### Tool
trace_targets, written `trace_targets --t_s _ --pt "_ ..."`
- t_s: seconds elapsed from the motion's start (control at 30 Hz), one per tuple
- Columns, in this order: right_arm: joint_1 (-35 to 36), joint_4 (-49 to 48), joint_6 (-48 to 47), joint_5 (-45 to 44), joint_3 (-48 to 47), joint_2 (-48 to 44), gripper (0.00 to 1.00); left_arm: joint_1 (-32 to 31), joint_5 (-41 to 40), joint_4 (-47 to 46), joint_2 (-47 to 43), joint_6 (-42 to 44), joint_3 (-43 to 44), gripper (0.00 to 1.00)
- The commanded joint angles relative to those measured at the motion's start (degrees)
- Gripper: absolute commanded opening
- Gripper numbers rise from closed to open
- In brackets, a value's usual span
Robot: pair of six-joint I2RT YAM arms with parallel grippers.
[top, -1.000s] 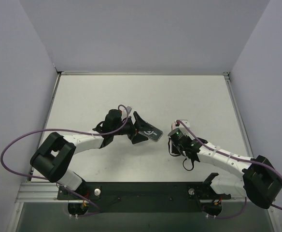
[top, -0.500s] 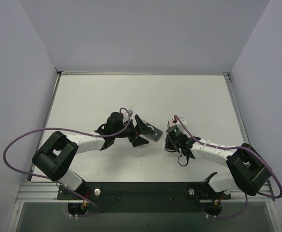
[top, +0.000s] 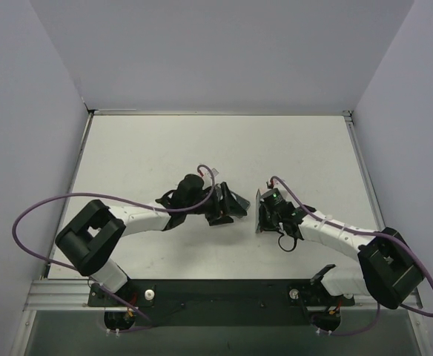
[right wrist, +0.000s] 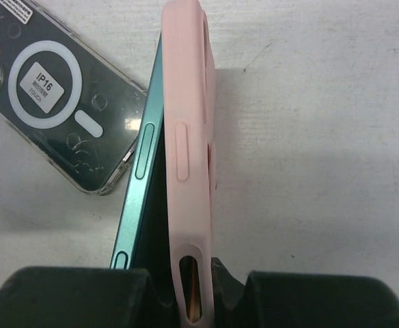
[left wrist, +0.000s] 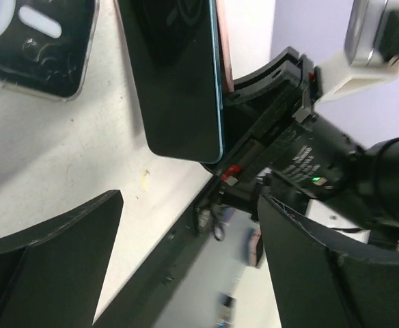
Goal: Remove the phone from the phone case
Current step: Remove the phone case from the phone.
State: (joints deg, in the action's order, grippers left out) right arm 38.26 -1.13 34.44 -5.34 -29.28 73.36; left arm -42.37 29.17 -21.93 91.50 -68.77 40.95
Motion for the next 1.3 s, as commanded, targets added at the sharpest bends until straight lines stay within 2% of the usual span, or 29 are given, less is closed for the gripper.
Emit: trace_targets --t_s 0.0,0.13,0.33,0.43,0.67,0.9,1.27 --pt "-1.69 12.63 -1.13 8.85 -4.11 -0.85 0.0 -6.39 -12.78 5.93 -3.34 15.5 3.17 0.91" --pt "-3.01 17.29 -0.42 13.77 -6.75 -1.12 0.0 -12.02 -20.54 4.1 -6.86 23.05 1.51 0.89" --pt "-4.6 20.1 1.16 19.4 -9.91 -1.29 0.0 -21.59 -36.61 -2.15 -10.73 31.14 -2.63 0.88" --pt "-4.69 20.9 1.86 20.98 -11.32 -0.68 0.0 -25.81 -42.25 -0.14 -9.86 34.3 -1.05 0.88" --pt "-4.86 21.08 3.27 22.22 -11.94 -1.03 0.0 -30.92 -53.15 7.24 -4.06 38.71 6.59 0.85" --pt "-5.3 21.34 3.27 22.66 -10.98 -2.7 0.0 -31.28 -56.94 7.87 -2.04 38.36 7.39 0.8" --pt "-5.83 21.34 3.45 23.8 -11.42 -3.4 0.0 -32.34 -59.75 12.09 0.34 39.5 10.11 0.79"
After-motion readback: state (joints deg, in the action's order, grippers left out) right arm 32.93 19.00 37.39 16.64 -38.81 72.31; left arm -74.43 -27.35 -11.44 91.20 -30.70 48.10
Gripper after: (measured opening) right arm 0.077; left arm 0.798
